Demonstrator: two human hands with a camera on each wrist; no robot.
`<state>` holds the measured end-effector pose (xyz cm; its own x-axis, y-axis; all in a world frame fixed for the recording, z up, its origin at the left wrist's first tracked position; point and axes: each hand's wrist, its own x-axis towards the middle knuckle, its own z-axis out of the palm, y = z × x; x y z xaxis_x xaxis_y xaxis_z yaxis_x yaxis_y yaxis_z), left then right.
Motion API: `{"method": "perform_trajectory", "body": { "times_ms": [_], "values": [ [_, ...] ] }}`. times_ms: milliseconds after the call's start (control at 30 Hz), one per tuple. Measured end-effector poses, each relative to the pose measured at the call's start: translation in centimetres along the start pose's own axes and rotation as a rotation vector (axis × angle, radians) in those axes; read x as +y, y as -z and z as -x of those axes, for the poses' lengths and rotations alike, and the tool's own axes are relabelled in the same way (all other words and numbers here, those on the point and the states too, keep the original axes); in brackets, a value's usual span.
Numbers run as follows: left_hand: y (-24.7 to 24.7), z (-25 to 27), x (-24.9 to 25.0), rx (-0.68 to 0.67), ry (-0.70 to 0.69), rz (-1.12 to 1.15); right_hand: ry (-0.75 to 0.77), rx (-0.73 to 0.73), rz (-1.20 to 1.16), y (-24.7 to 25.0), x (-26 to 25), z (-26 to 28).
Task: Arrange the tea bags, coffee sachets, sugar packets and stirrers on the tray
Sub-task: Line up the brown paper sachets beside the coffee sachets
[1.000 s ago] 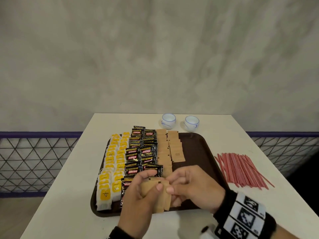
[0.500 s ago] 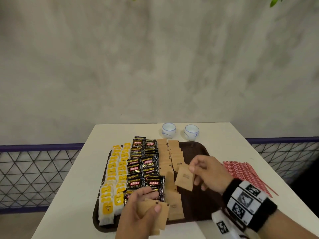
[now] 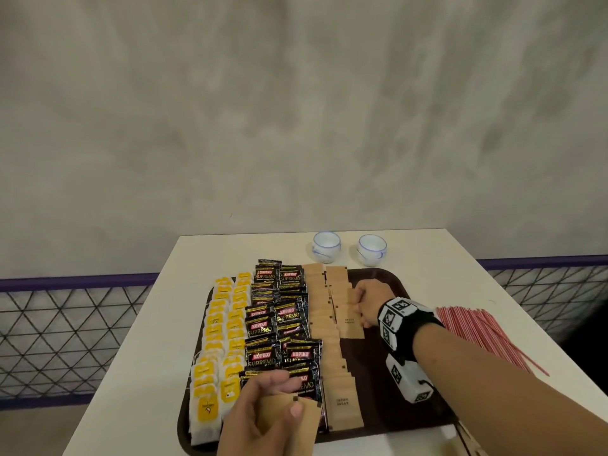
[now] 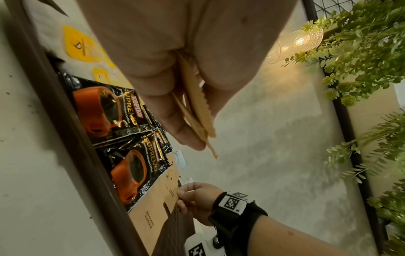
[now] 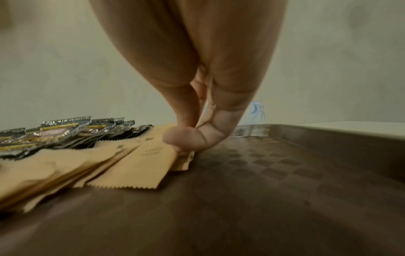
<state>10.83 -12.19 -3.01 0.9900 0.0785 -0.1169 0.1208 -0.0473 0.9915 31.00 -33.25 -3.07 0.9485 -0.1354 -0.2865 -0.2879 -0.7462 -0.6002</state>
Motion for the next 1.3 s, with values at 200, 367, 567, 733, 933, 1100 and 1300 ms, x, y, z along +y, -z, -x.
{"method": "perform_trajectory", "body": {
  "times_ms": [200,367,567,733,933,1100,1300],
  "values": [
    [-0.3,-0.1,0.4,0.009,-0.008,-0.002,0.037,0.053,0.041,-0.6,0.3,-0.6],
    [-0.8,-0.2,0.6,0.056,-0.009,0.031,0.178,0.060,-0.041,1.3,-1.0,3.1],
    [-1.8,0.0,1.5,0.105,0.031,0.186,0.295,-0.594,-0.482,1.3,-0.6,16.5],
    [-3.0,1.2,2.1,0.057,0.034,0.264,0.195,-0.381,-0.611,0.0,1.3,19.7],
    [-3.1,2.3,2.6,0.001,0.014,0.169,0.305,-0.314,-0.425,1.4,2.2,20.0],
    [-2.7,2.6,2.5,-0.045,-0.005,0.101,0.271,-0.522,-0.452,2.9,2.4,19.6],
    [-1.7,2.4,3.1,-0.056,0.104,0.196,0.193,-0.370,-0.492,5.4,2.7,16.2]
  ]
}}
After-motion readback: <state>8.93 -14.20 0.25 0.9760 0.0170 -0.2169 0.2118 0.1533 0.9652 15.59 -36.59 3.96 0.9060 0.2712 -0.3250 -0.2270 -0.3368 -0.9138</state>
